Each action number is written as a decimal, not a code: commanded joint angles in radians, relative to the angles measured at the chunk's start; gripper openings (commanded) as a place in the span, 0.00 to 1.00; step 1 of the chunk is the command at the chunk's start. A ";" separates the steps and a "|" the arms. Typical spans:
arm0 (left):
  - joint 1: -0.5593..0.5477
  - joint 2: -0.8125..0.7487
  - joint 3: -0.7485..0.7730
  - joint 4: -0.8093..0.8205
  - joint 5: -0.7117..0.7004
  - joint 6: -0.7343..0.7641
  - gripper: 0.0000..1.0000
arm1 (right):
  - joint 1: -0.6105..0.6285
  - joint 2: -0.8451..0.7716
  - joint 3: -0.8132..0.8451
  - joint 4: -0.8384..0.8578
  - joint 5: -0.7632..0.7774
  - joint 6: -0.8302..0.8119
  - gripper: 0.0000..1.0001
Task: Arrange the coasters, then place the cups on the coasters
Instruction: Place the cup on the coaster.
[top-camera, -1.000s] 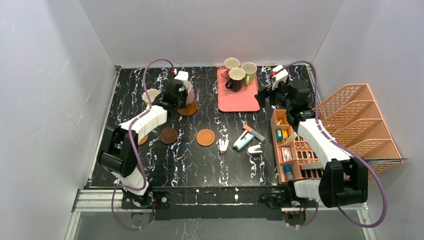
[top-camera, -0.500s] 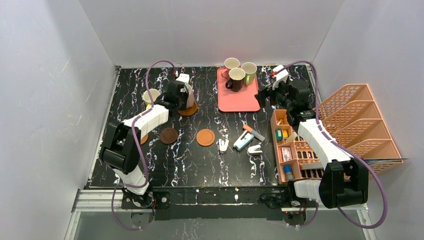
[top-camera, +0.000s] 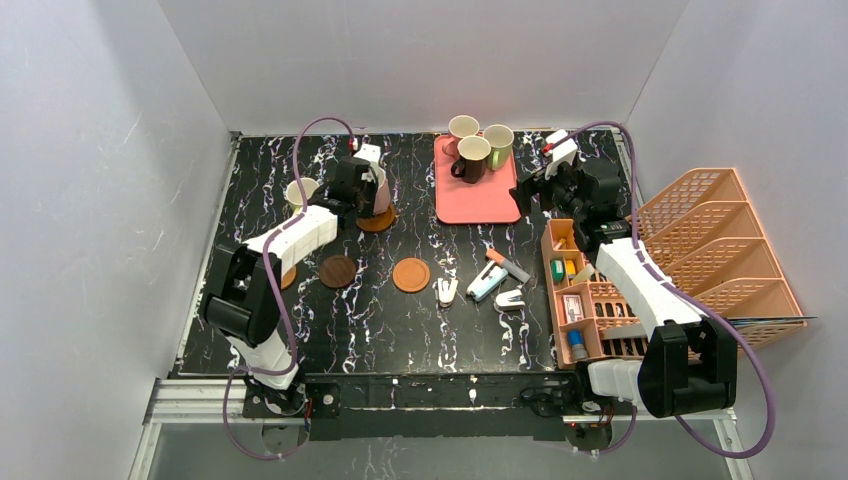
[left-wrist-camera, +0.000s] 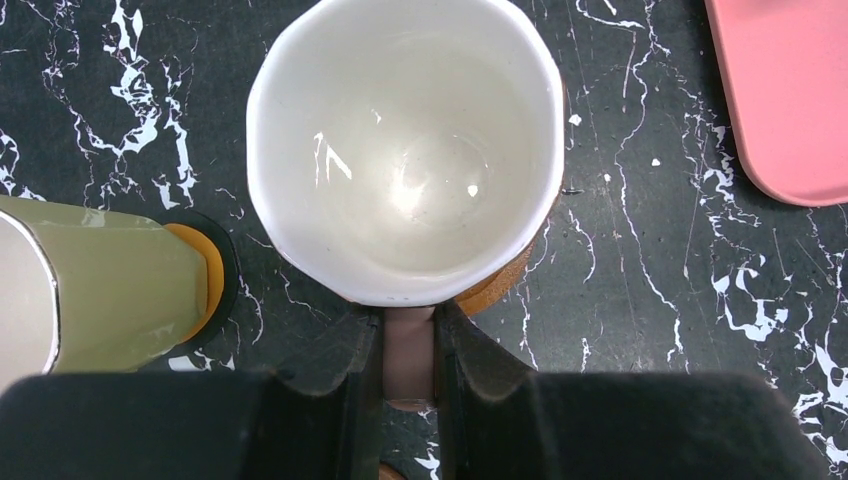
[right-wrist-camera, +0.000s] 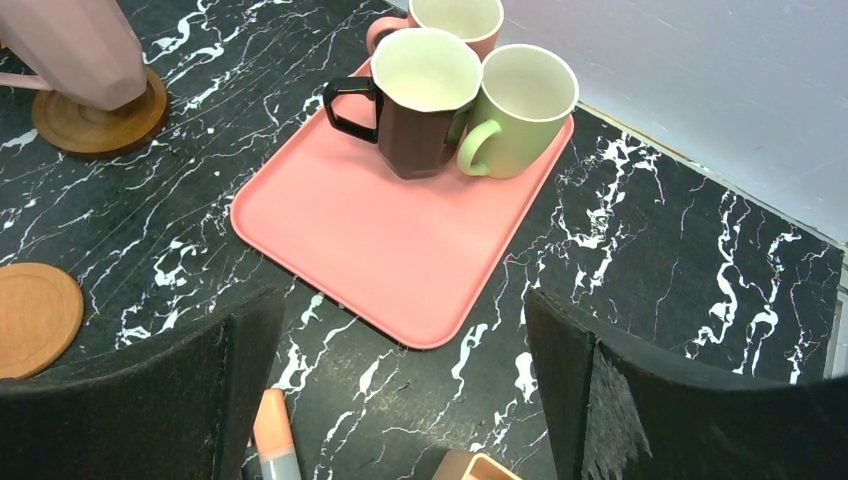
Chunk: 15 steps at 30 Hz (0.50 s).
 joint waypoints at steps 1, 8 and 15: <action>0.003 0.000 0.076 0.032 -0.005 0.008 0.00 | -0.003 -0.032 -0.006 0.031 -0.016 0.002 0.98; 0.002 0.005 0.103 -0.020 -0.023 0.021 0.00 | -0.004 -0.034 -0.006 0.031 -0.019 0.001 0.98; 0.002 0.007 0.112 -0.036 -0.034 0.029 0.00 | -0.004 -0.031 -0.005 0.031 -0.020 0.004 0.98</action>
